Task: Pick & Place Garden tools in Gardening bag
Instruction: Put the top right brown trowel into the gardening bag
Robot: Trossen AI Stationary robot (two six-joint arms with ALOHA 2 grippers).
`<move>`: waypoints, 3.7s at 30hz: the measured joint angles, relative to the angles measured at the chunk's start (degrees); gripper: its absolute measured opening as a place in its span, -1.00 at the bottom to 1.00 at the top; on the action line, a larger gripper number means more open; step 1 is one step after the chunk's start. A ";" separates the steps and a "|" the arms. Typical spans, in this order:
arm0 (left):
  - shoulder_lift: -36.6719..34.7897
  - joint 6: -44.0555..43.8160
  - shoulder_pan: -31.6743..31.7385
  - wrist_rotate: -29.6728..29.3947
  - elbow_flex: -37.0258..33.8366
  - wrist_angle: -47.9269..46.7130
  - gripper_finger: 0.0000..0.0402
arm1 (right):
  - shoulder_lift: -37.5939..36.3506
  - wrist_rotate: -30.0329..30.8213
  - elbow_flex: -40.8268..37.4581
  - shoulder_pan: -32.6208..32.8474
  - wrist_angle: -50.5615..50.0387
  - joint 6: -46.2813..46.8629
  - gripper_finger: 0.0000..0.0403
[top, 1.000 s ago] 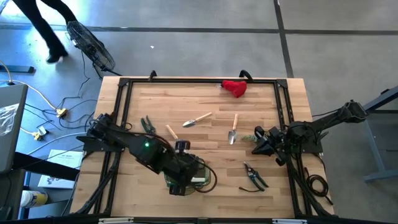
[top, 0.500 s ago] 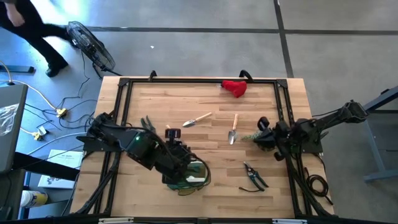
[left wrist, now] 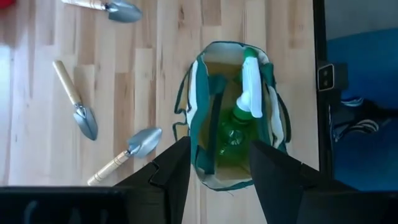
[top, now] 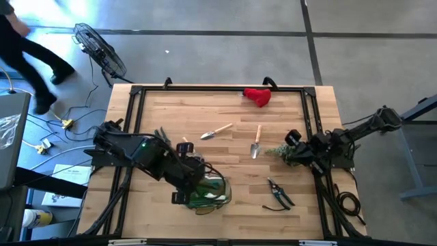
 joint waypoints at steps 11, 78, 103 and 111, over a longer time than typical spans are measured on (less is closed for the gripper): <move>-1.83 -7.50 -2.67 13.04 -0.02 0.01 -0.24 | 15.65 -0.34 16.45 9.35 -4.94 -9.80 -0.99; -1.74 -28.44 -28.89 -19.49 -8.66 0.15 -0.24 | 34.01 14.99 39.10 2.01 -33.58 -2.57 0.15; -12.38 13.65 -1.17 -35.70 -5.29 -0.07 -0.24 | 34.00 -3.83 39.11 -37.00 -44.11 14.71 0.15; -15.21 16.18 20.11 -23.78 -6.77 -0.01 -0.24 | 33.99 -6.01 39.22 -41.49 -54.89 12.71 0.15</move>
